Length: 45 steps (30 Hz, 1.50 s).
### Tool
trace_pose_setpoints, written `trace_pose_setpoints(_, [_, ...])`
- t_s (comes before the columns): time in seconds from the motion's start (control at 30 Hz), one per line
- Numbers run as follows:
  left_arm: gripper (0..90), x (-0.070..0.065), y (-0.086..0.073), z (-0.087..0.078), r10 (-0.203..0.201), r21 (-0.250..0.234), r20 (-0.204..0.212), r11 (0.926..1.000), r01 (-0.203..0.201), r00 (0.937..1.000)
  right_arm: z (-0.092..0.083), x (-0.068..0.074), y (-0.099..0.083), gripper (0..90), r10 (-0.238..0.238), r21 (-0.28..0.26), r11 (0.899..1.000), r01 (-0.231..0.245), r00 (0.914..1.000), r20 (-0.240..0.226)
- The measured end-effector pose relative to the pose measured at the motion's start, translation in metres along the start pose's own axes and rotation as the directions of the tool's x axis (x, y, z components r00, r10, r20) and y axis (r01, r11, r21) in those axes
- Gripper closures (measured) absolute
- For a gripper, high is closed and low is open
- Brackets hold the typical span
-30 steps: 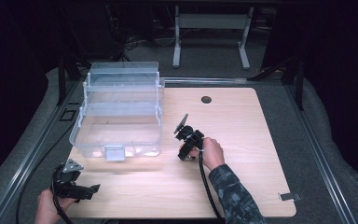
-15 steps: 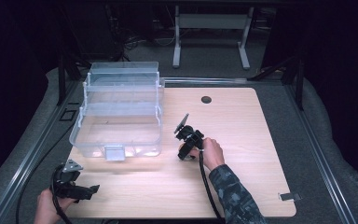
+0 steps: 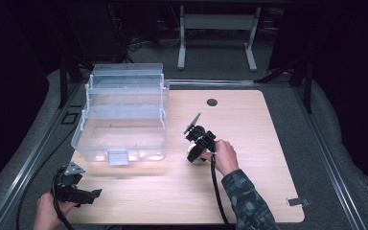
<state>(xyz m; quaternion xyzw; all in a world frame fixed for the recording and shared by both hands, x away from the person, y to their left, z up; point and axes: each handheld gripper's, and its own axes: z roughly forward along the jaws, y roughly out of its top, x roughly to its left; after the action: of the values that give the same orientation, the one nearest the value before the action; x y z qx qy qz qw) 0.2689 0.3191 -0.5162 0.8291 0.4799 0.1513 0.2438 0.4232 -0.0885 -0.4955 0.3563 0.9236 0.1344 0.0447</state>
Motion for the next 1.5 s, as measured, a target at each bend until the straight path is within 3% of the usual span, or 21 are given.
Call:
trace_pose_setpoints(0.27, [0.5, -0.001, 0.001, 0.0, 0.0, -0.002, 0.004, 1.0, 0.0, 1.0, -0.016, -0.003, -0.013, 19.9, 0.004, 0.0, 1.0, -0.004, 0.9999, 0.017])
trace_pose_setpoints(0.53, [0.3, -0.003, -0.001, 0.001, -0.003, 0.001, 0.01, 1.0, 0.003, 0.9999, -0.029, -0.011, -0.035, 19.9, 0.042, -0.009, 0.999, -0.042, 0.999, 0.017])
trace_pose_setpoints(0.6, [0.3, -0.003, -0.001, 0.0, -0.002, 0.0, 0.01, 1.0, 0.002, 0.9999, -0.032, -0.013, -0.04, 19.9, 0.04, 0.0, 0.999, -0.04, 0.9983, 0.042])
trace_pose_setpoints(0.8, [0.8, -0.004, -0.001, 0.003, -0.002, 0.003, 0.012, 1.0, 0.002, 0.9999, -0.041, -0.023, -0.059, 19.9, 0.078, -0.012, 0.997, -0.078, 0.9967, 0.021])
trace_pose_setpoints(0.83, [0.8, -0.004, -0.001, 0.003, 0.001, 0.004, 0.011, 1.0, -0.001, 0.9999, -0.042, -0.026, -0.063, 19.9, 0.087, -0.032, 0.996, -0.088, 0.9958, -0.029])
trace_pose_setpoints(0.9, [0.8, -0.005, 0.0, 0.003, 0.004, 0.002, 0.015, 1.0, -0.004, 0.9999, -0.046, -0.029, -0.07, 19.9, 0.098, -0.02, 0.995, -0.098, 0.9951, -0.007])
trace_pose_setpoints(0.97, [0.8, -0.005, 0.0, 0.002, 0.003, 0.002, 0.016, 1.0, -0.003, 0.9999, -0.051, -0.03, -0.077, 19.9, 0.106, 0.005, 0.994, -0.107, 0.9917, 0.073])
trace_pose_setpoints(1.3, [0.7, -0.005, 0.001, 0.002, 0.008, -0.003, 0.02, 1.0, -0.008, 0.9998, -0.06, -0.049, -0.115, 19.9, 0.179, 0.03, 0.983, -0.183, 0.9782, 0.105])
trace_pose_setpoints(1.33, [0.8, -0.005, 0.001, 0.003, 0.009, 0.001, 0.023, 1.0, -0.009, 0.9997, -0.058, -0.052, -0.12, 19.9, 0.196, -0.011, 0.981, -0.196, 0.9801, 0.032])
trace_pose_setpoints(1.37, [0.9, -0.005, 0.001, 0.005, 0.007, 0.006, 0.024, 1.0, -0.007, 0.9997, -0.058, -0.055, -0.124, 19.9, 0.201, -0.006, 0.98, -0.201, 0.9791, 0.029])
trace_pose_setpoints(1.4, [0.8, -0.005, 0.0, 0.005, 0.012, 0.009, 0.026, 0.9999, -0.012, 0.9996, -0.059, -0.055, -0.126, 19.9, 0.205, 0.005, 0.979, -0.206, 0.975, 0.086])
trace_pose_setpoints(1.47, [0.8, -0.005, 0.0, 0.007, 0.011, 0.011, 0.029, 0.9999, -0.011, 0.9995, -0.061, -0.058, -0.133, 19.9, 0.215, 0.029, 0.975, -0.219, 0.9704, 0.111])
trace_pose_setpoints(1.5, [0.8, -0.005, 0.0, 0.007, 0.01, 0.01, 0.029, 0.9999, -0.011, 0.9995, -0.06, -0.061, -0.137, 19.9, 0.228, 0.002, 0.974, -0.228, 0.9714, 0.068])
